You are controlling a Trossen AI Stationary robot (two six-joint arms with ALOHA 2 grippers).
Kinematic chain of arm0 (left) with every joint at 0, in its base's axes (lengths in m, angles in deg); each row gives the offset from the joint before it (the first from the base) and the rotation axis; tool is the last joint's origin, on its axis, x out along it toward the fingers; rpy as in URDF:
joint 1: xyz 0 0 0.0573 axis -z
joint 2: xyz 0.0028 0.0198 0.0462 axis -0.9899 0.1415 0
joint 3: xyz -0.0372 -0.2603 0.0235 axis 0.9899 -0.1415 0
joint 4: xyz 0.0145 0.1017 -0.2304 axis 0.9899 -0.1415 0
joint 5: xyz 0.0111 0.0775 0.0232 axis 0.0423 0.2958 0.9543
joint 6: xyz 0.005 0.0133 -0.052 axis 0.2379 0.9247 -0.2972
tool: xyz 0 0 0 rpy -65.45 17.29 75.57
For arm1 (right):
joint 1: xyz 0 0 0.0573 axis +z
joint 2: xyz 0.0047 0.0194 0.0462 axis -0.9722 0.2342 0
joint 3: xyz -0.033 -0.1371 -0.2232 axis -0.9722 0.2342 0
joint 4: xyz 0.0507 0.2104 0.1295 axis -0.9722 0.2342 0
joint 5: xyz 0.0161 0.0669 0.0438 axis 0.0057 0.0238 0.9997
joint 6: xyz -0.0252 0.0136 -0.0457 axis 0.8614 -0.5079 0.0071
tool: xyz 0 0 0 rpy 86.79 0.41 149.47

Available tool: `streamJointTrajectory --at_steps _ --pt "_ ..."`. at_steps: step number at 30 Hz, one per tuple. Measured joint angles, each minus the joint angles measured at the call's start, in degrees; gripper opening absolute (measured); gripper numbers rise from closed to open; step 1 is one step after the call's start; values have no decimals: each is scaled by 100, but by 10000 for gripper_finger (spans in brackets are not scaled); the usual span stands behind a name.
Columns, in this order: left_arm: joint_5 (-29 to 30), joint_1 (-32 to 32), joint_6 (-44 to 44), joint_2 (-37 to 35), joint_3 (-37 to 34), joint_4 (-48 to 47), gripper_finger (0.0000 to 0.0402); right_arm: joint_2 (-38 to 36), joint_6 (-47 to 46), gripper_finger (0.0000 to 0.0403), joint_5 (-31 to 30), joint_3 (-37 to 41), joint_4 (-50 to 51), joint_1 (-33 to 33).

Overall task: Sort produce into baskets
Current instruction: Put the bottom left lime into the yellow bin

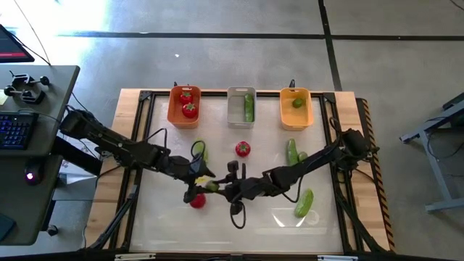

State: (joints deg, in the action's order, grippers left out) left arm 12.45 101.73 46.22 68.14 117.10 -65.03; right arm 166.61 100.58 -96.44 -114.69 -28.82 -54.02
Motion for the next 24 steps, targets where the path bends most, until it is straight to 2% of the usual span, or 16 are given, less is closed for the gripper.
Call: streamJointTrajectory --at_steps 7,13,17,24 --pt "359 -58 434 3 -1135 1644 281 -149 -869 107 -705 -2 935 -21" --pt "502 -333 750 -26 -1712 2696 281 -392 -1716 107 -1303 -2 2104 -369" --pt "533 -606 987 -26 -1917 3286 280 -685 -2314 107 -1353 -6 3231 -933" --pt "508 -1175 1201 -26 -1936 3301 278 -1328 -2879 108 -1334 -6 5258 -2350"
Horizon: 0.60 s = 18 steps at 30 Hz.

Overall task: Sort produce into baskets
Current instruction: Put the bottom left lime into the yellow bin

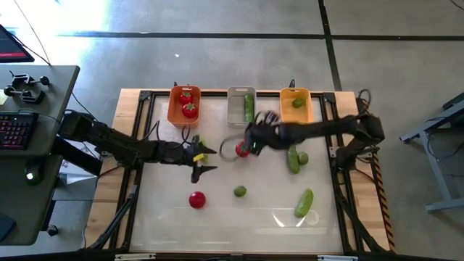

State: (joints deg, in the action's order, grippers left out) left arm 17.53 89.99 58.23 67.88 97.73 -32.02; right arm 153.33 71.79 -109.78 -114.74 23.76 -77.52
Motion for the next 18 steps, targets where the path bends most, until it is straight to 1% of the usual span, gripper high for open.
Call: streamJointTrajectory --at_steps 5,8,12,14,16,18 --pt "-80 -340 151 0 0 92 278 -410 -49 108 74 1 933 -1145" --pt "-125 -516 161 0 0 98 277 -553 16 108 450 1 1259 -1879" --pt "-331 -740 219 0 0 101 277 -540 242 108 1122 1 1218 -2820" --pt "-347 -837 216 0 0 102 277 -441 426 108 1327 1 1080 -3220" --pt "-346 -917 213 0 0 124 277 -319 595 108 1470 1 965 -3540" --pt "-346 -982 238 0 0 133 277 -200 722 108 1752 1 813 -3826"
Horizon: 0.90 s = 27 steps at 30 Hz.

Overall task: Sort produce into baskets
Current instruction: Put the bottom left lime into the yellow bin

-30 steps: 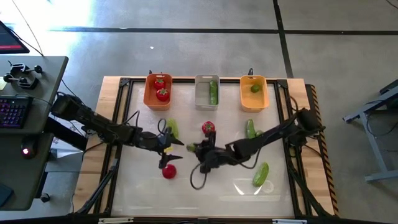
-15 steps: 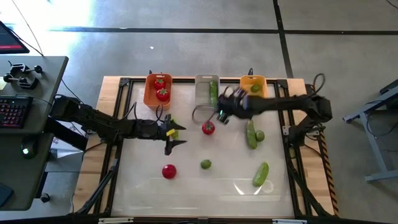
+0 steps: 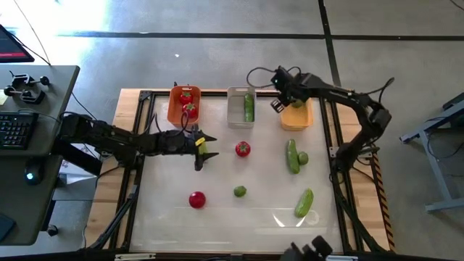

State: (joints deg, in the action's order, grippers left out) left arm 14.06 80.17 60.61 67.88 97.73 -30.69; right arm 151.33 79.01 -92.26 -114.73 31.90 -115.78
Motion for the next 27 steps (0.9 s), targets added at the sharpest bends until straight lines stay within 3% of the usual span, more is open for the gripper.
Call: streamJointTrajectory --at_steps 6,20,23,27 --pt "-135 -182 93 0 0 -1 277 375 155 108 577 0 -146 -506" --pt "-179 -423 366 0 13 147 277 992 142 109 498 0 -324 -683" --pt "-175 -494 367 0 13 255 277 1014 80 126 228 0 -317 -683" --pt "-175 -566 365 0 13 273 277 1014 44 182 70 0 -383 -680"
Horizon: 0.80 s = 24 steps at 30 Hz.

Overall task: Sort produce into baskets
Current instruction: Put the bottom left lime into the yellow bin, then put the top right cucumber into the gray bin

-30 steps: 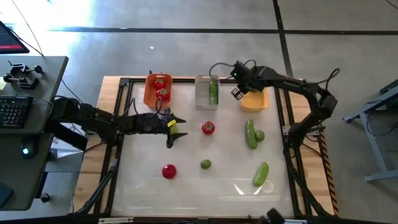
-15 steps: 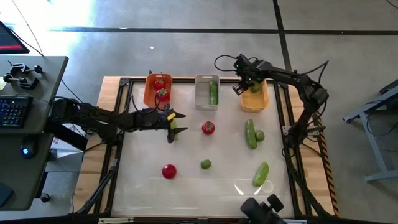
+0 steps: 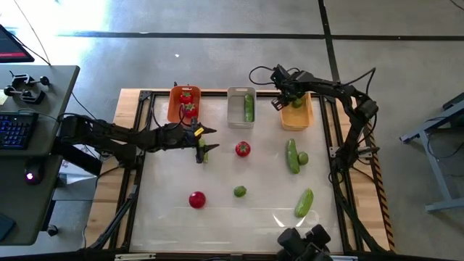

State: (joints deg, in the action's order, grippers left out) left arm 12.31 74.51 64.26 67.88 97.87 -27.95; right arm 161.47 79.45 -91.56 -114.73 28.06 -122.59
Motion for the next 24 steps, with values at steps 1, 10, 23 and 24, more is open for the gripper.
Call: streamJointTrajectory --at_steps 1,10,23,24 --pt "-2 -23 -44 0 0 2 277 0 0 199 -32 0 -31 0" --pt "-160 -598 -494 0 0 205 263 -85 -19 270 -136 0 -46 103" --pt "-267 -1227 -228 22 0 194 119 -1417 -1285 139 -134 -3 898 1734" --pt "-352 -1240 -240 26 -1 177 105 -1487 -1469 122 -131 -3 974 1964"
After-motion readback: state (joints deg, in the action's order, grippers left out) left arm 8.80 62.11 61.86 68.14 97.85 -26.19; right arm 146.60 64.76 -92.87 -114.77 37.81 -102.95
